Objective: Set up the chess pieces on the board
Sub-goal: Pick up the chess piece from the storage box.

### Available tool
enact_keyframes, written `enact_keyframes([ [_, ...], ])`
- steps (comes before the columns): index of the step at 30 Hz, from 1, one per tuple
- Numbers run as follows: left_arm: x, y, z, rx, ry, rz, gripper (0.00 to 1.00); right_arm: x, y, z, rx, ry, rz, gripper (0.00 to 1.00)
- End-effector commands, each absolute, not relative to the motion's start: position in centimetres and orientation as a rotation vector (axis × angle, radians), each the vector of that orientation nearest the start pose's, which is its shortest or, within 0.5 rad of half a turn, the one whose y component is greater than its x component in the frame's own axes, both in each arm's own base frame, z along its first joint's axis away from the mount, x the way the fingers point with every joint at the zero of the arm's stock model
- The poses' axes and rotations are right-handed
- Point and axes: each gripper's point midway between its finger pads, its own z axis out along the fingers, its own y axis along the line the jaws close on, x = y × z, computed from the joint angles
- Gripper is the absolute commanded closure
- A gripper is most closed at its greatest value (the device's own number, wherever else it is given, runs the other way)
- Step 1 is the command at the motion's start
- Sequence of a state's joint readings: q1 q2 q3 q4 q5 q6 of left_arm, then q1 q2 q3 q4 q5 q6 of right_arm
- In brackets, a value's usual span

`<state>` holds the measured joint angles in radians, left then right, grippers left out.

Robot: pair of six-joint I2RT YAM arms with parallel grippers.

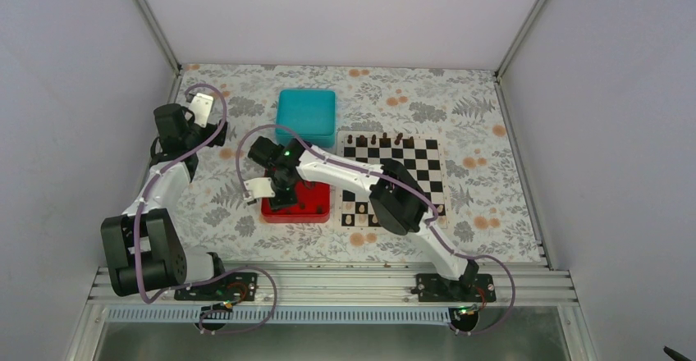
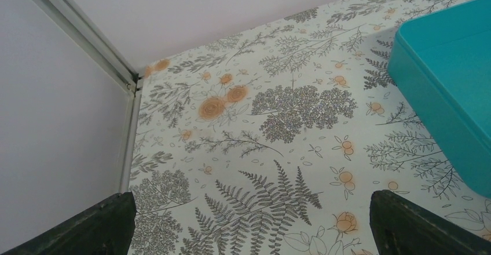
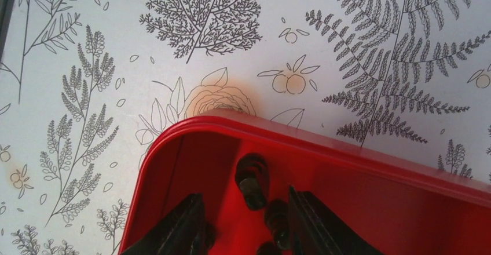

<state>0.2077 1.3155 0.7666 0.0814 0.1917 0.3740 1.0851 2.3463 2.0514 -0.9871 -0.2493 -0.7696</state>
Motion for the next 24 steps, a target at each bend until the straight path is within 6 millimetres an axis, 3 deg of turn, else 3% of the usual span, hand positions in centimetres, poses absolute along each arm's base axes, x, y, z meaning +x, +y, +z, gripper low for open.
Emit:
enact_keyframes([
  [1,41.0,5.5,18.3,0.28,1.999,0.172,0.0,21.3,49.4,6.3,-2.297,1.645,0.413,0.62],
  [16,41.0,5.5,18.0,0.284,2.002,0.163,0.0,21.2,49.5,4.5,-2.32,1.664,0.427,0.71],
  [24,41.1,5.5,17.8,0.283,2.006,0.161,0.0,21.8,49.6,5.2,-2.288,1.665,0.436,0.87],
])
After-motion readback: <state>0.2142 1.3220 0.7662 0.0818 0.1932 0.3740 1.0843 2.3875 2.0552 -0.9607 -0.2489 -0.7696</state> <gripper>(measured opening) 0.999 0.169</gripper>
